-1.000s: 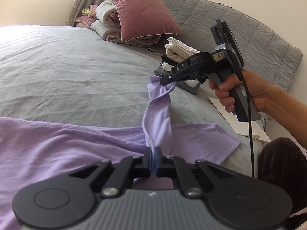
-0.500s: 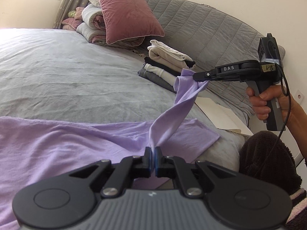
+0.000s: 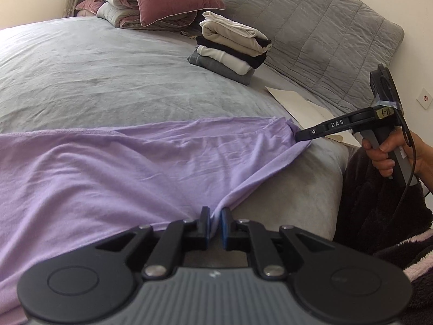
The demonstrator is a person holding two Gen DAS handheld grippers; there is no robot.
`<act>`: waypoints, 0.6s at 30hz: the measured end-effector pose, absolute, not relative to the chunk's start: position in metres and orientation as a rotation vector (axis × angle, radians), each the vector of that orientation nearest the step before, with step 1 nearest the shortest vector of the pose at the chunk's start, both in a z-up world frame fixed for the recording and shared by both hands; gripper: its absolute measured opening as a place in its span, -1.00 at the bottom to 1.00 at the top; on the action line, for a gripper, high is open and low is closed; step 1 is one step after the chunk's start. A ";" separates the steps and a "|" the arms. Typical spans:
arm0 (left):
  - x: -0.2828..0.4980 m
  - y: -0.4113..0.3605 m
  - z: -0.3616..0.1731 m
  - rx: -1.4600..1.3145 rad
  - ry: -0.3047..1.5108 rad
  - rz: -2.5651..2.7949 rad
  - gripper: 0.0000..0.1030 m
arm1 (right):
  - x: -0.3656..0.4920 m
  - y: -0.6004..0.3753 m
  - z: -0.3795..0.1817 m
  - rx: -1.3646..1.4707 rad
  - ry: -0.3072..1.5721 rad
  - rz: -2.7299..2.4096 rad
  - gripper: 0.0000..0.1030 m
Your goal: Fold clothes
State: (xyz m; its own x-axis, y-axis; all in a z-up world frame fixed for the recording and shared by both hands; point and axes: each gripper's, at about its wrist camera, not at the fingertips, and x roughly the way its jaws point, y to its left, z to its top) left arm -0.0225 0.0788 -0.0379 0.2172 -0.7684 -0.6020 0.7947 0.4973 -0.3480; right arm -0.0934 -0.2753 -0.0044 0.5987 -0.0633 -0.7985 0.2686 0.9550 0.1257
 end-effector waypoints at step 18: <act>0.056 0.149 -0.029 -0.244 0.788 -0.536 -0.47 | 0.020 -0.221 -0.010 0.475 0.927 0.477 -0.08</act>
